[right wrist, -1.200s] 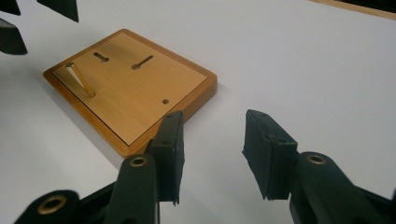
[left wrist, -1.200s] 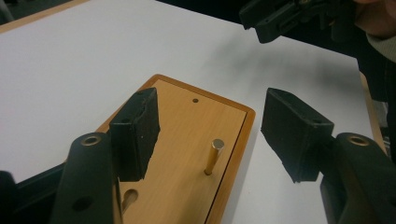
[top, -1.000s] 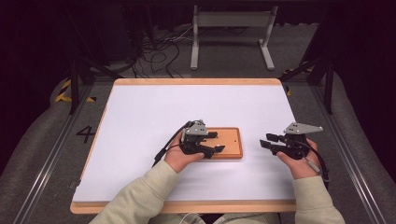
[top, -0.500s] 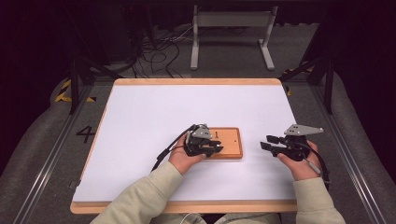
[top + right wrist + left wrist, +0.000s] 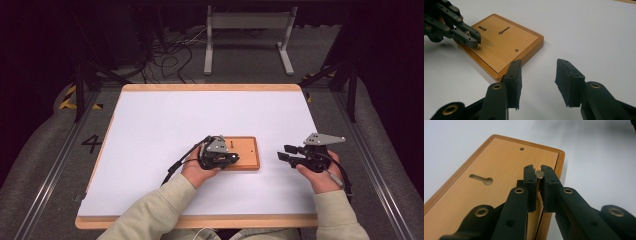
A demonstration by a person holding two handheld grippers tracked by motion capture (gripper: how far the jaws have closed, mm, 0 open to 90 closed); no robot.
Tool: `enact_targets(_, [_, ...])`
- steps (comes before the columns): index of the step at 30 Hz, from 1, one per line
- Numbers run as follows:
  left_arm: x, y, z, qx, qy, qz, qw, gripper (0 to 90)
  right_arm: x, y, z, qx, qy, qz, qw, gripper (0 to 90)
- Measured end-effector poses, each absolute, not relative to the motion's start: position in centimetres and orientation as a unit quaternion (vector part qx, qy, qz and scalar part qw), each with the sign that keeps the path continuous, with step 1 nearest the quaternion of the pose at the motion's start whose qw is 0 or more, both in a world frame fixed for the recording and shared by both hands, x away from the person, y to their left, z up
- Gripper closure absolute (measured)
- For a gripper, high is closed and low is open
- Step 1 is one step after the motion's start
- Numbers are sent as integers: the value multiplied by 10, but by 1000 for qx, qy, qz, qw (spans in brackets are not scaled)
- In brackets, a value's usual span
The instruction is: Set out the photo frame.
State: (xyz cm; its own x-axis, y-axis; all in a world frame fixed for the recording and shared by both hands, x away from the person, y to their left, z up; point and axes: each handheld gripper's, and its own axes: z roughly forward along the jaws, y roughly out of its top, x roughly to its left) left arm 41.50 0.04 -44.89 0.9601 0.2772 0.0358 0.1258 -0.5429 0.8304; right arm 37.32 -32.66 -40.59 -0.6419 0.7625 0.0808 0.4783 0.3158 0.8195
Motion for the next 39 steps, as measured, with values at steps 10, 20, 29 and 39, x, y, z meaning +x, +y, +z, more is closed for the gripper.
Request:
enact_targets(10, [398, -4, -449, 883, 48, 187, 429, 811, 373, -319, -401, 378, 798, 440, 166, 560])
enact_targets(20, [388, -3, -451, 878, 15, 217, 427, 834, 376, -313, -399, 371, 803, 435, 167, 558])
enact_targets(29, [380, -3, -454, 872, 5, 241, 425, 838, 382, -305, -396, 383, 808, 421, 154, 431])
enact_targets(39, [371, -5, -456, 869, 3, 265, 419, 838, 394, -299, -390, 399, 798, 434, 123, 321])
